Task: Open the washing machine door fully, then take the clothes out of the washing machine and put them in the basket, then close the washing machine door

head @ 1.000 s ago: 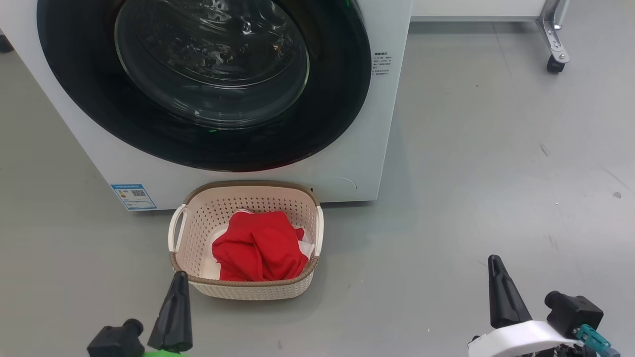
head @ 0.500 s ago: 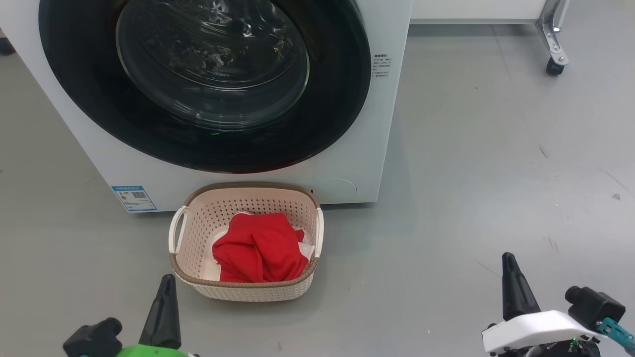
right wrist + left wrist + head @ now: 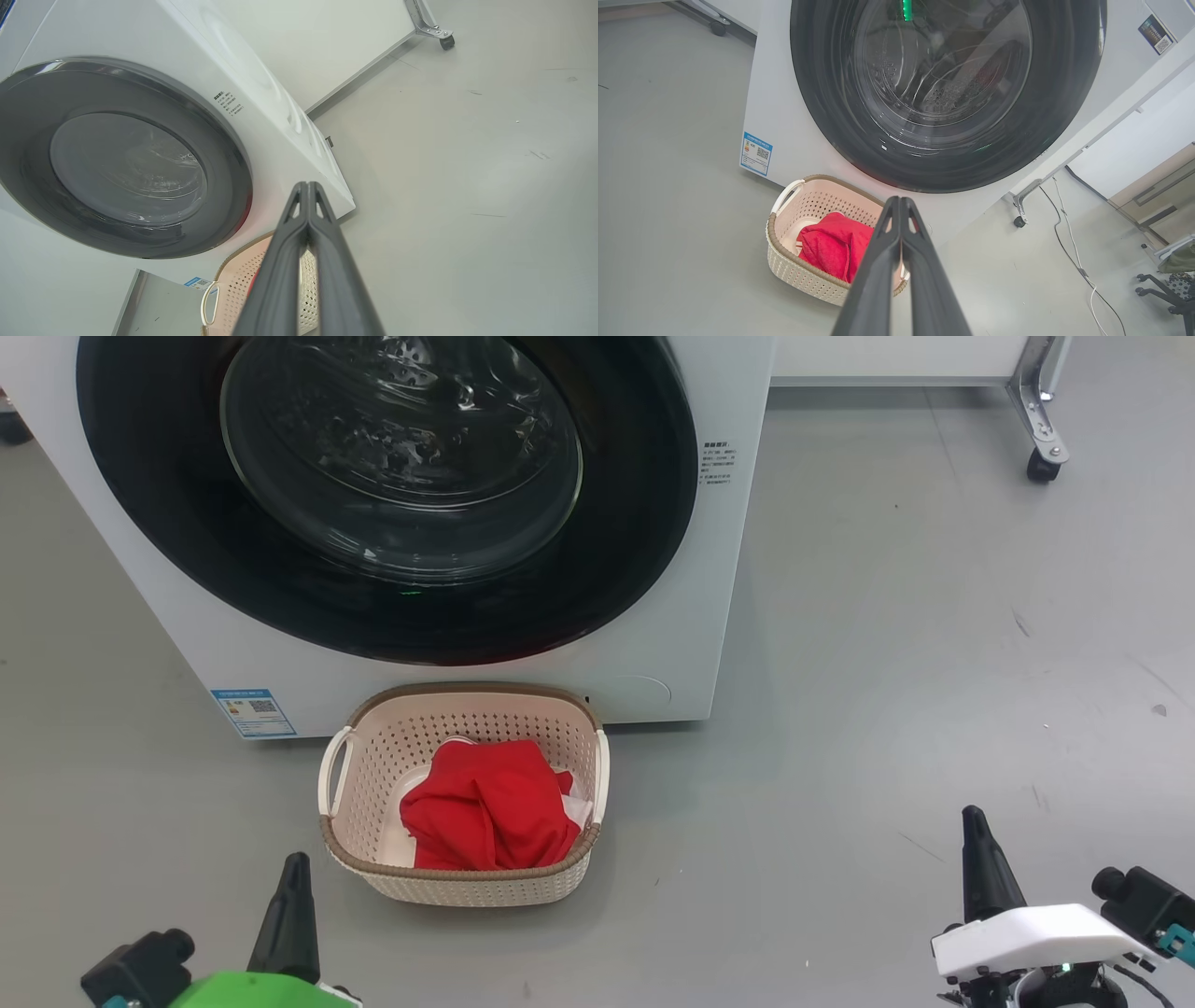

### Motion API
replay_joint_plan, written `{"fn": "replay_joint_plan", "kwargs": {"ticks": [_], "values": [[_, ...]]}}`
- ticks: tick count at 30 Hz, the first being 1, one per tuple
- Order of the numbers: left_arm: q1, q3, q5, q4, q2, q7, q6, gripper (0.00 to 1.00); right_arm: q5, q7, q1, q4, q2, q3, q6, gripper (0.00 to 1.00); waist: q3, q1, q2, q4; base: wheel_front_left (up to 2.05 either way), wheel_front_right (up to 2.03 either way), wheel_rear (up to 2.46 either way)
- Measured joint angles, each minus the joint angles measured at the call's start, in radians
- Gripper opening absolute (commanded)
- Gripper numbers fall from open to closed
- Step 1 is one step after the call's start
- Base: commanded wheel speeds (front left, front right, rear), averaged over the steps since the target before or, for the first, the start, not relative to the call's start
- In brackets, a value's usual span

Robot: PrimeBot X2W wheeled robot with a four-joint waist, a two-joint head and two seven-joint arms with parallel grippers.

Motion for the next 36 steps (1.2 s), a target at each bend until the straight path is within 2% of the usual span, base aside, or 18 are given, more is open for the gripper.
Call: {"fn": "replay_joint_plan", "kwargs": {"ticks": [18, 36], "values": [[-0.04, 0.038, -0.215, 0.04, 0.008, 0.042, -0.02, 0.0, 0.208, 0.044, -0.032, 0.034, -0.012, -0.036, 0.016, 0.0, -0.008, 0.0, 0.0, 0.0, 0.0, 0.0, 0.0], [-0.071, 0.074, -0.425, 0.09, 0.017, 0.086, -0.059, 0.0, 0.419, 0.086, -0.068, 0.068, -0.025, -0.074, 0.033, 0.0, -0.016, 0.0, 0.0, 0.0, 0.0, 0.0, 0.0]]}}
